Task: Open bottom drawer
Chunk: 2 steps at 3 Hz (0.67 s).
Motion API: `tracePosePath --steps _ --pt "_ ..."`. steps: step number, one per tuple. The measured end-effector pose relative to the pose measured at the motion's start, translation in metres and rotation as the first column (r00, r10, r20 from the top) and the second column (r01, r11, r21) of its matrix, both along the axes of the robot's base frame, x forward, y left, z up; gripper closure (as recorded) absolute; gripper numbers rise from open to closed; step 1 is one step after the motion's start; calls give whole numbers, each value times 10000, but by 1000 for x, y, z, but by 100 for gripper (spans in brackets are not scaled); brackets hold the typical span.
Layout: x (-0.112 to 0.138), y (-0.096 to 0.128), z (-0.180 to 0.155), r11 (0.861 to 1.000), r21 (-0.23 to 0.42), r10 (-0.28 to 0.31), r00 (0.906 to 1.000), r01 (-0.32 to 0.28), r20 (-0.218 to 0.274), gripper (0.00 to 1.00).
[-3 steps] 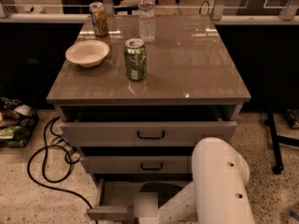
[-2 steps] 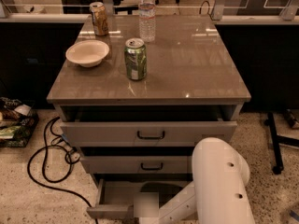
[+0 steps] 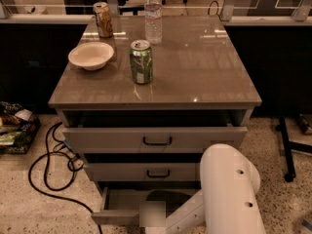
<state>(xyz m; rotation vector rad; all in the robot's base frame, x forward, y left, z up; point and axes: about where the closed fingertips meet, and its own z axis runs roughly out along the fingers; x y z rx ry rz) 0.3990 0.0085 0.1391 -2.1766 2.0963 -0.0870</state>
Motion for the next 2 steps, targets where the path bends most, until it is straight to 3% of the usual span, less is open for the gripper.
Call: tracePosePath --steps 1,2 --pt "2 -1 18 10000 -45 27 9997 -26 234 0" --pt "5 -2 50 9997 -220 -30 9967 48 811 0"
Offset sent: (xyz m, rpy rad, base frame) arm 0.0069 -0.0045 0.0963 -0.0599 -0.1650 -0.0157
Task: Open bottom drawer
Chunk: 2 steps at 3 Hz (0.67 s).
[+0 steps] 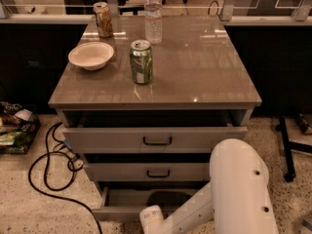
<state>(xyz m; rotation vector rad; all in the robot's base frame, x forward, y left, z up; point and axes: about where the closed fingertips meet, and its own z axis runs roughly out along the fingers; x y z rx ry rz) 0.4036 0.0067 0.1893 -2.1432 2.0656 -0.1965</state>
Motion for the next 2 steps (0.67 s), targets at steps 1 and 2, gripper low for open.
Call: tracePosePath --steps 1,2 --pt "1 -4 36 9994 -319 -124 9980 144 612 0" --pt "-1 -10 72 9969 -721 -204 9911 301 1313 25"
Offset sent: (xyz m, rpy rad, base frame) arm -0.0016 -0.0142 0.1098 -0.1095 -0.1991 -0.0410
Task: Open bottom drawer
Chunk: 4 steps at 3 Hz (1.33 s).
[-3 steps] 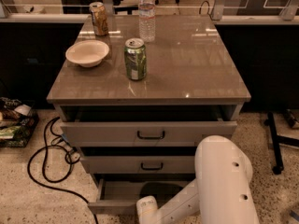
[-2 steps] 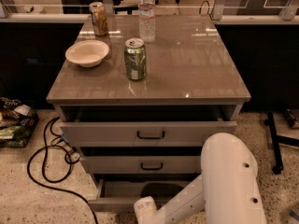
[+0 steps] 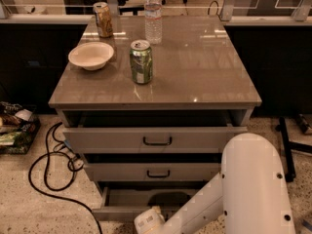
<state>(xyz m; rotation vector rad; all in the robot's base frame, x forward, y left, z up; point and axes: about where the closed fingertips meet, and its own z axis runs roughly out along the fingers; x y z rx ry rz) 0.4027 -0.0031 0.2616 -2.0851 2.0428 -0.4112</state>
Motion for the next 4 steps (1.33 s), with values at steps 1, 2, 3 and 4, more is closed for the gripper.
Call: tracePosePath --steps 1,2,3,4 --pt "0 0 -4 10000 22 -4 10000 4 -66 48" --pt "-1 -1 -4 10000 17 -7 10000 7 -80 71" --pt "-1 -1 -5 10000 11 -9 10000 10 -93 94" --pt "11 -12 -2 9977 -533 -409 9992 409 16 100"
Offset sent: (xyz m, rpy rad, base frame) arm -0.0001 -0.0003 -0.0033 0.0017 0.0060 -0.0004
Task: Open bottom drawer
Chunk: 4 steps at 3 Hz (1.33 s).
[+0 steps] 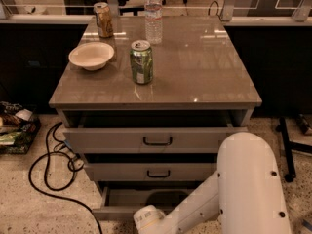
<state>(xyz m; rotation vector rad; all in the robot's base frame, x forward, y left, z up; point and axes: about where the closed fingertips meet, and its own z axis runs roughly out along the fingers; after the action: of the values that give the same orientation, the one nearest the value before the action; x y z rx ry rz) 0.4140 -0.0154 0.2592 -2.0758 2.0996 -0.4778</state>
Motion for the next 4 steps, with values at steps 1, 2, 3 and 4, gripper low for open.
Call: tracePosePath --steps 1,2,3,4 --pt "19 -34 15 9893 -1313 -573 9973 630 462 100" --pt "33 -69 37 9627 -2446 -905 9896 1157 1121 100" --pt "32 -69 37 9627 -2446 -905 9896 1157 1121 100" --pt "39 -70 36 9788 -1860 -651 9910 862 1168 100"
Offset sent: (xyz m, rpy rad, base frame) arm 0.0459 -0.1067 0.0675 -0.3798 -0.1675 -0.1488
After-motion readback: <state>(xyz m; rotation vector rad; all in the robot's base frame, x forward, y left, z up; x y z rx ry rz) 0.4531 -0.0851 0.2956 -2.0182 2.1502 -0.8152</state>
